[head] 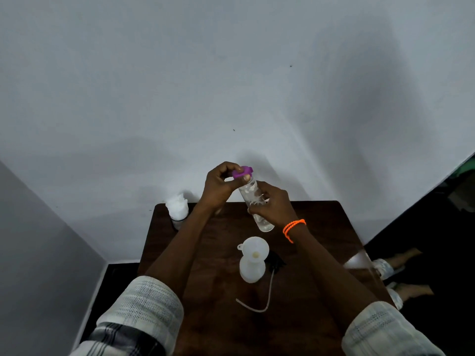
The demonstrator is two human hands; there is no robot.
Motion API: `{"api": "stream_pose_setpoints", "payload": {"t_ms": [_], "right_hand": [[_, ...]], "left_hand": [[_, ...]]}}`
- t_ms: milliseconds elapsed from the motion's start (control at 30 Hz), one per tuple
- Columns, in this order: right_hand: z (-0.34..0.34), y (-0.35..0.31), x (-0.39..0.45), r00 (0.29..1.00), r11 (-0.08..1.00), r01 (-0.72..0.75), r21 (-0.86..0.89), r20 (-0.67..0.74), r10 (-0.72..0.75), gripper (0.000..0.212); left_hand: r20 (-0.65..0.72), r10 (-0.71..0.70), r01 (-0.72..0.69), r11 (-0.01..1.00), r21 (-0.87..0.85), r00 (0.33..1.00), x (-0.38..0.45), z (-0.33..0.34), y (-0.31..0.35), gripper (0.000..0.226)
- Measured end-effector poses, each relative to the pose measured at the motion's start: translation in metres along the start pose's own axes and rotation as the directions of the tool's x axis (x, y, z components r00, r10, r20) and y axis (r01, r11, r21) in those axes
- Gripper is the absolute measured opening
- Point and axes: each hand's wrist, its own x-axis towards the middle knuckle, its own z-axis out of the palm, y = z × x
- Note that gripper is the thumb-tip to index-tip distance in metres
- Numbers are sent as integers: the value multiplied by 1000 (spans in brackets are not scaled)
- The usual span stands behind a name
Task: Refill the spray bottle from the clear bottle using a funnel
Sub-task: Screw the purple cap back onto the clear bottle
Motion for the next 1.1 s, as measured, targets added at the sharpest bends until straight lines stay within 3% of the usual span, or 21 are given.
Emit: {"api": "stream_pose_setpoints", "payload": {"t_ms": [433, 500, 667, 767, 967, 1100], "right_hand": [[-2, -1, 0, 996, 993, -40, 109, -75, 49, 44], [-1, -2, -1, 996, 994, -41, 106, -73, 49, 45], [5, -6, -2, 996, 990, -56, 128, -62, 64, 43], [5, -7, -3, 994, 985, -67, 158, -80, 80, 43], [7, -12, -3, 992, 976, -58, 208, -95, 79, 42], [13, -15, -1, 995, 978, -47, 205, -77, 64, 44]], "left_hand": [[50, -149, 157, 934, -320, 988, 1, 9, 6, 15], [44, -154, 160, 939, -305, 987, 0, 12, 8, 16], [28, -71, 73, 994, -80, 997, -2, 15, 7, 48], [-20, -121, 115, 975, -191, 992, 0, 11, 6, 52], [-66, -159, 131, 940, -314, 985, -1, 6, -1, 11], [-43, -157, 139, 950, -280, 987, -6, 10, 8, 38]]}}
